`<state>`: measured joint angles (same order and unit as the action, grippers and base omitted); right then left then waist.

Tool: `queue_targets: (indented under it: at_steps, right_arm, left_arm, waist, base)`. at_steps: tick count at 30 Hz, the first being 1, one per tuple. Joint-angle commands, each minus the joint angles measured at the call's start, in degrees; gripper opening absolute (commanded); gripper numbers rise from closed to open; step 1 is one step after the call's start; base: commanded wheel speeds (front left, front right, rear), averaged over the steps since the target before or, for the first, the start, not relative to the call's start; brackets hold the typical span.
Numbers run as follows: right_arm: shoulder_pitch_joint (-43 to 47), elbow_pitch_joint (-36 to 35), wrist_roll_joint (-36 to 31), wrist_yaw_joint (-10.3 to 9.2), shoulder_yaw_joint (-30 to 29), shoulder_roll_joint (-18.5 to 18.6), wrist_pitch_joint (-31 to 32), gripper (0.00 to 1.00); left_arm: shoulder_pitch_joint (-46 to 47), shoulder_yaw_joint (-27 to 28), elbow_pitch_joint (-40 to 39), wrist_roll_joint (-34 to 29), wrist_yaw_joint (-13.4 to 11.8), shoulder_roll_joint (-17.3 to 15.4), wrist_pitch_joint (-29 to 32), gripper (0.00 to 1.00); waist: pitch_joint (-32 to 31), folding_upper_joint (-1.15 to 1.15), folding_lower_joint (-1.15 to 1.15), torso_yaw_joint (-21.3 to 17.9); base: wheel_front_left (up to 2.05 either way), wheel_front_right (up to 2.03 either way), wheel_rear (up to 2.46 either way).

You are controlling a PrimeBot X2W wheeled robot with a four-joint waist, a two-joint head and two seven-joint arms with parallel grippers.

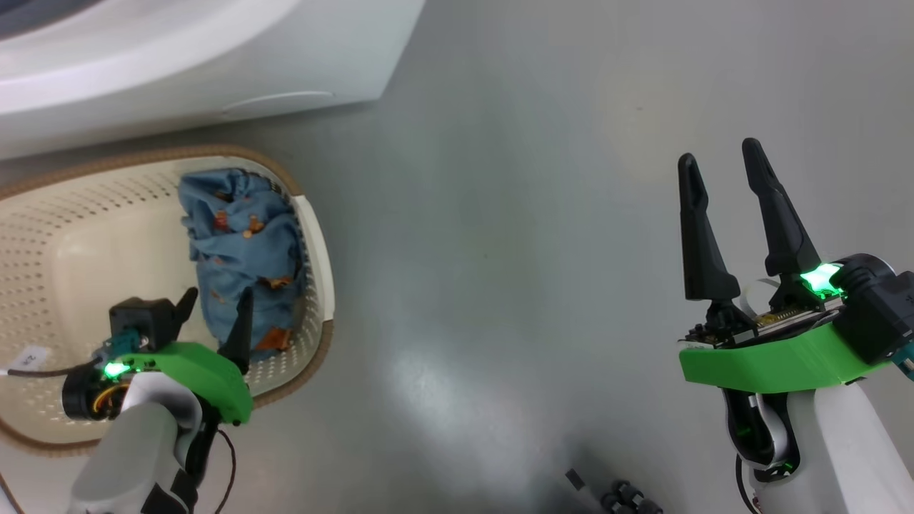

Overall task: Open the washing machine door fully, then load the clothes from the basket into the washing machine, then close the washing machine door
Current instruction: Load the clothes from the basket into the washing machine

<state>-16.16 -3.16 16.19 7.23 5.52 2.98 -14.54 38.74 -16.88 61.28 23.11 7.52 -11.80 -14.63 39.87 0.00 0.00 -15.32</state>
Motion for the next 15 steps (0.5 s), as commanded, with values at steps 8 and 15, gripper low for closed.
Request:
queue_targets:
  at_steps: [8,15]
  right_arm:
    - [-0.4,-2.3,1.5,0.25,2.0,-0.1,-0.5,1.00]
    - [-0.4,-2.9,2.0,0.25,2.2,-0.1,-0.5,1.00]
  left_arm:
    - [4.0,-5.8,3.4,6.3,0.0,-3.8,0.5,1.00]
    - [7.9,-10.5,4.2,11.1,0.0,-6.0,2.0,1.00]
  waist:
    - [5.1,0.00,0.00,-3.2]
    - [7.3,0.00,0.00,-4.4]
  base:
    - [0.00,0.00,0.00]
    - [0.00,0.00,0.00]
